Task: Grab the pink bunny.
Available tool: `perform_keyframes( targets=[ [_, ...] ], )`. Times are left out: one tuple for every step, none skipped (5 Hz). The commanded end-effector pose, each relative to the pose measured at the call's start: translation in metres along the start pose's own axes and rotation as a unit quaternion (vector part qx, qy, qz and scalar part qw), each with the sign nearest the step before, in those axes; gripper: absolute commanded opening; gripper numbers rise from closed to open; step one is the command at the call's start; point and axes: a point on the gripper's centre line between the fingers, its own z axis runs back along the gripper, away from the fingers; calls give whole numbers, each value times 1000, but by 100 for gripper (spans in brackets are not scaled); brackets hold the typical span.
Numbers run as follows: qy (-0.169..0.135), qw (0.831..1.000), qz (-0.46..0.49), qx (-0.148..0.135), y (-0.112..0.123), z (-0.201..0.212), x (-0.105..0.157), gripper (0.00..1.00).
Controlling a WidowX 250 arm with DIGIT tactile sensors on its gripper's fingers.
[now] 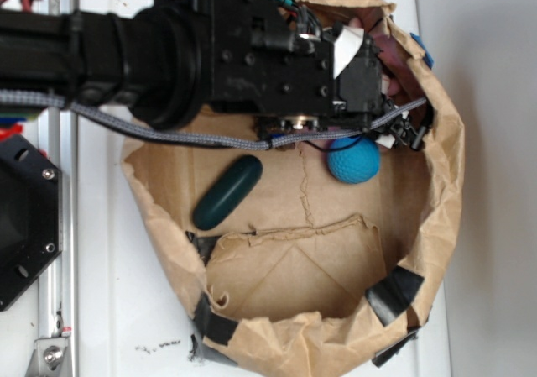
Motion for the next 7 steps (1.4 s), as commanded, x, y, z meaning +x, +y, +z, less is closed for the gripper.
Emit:
perform_keyframes(
  targets=[
    [-23,999,28,-7,3,4,21,100],
    [-26,999,8,-24,-4,0,22,100],
    [-24,997,-48,-50,-17,-5,21,100],
    [-20,993,-91,-68,-26,-8,16,98],
    [-23,992,-100,-68,-27,-8,14,0],
    [-23,992,-100,-70,-36,-8,34,0],
    [-16,993,-97,-68,-36,-8,38,0]
  ],
)
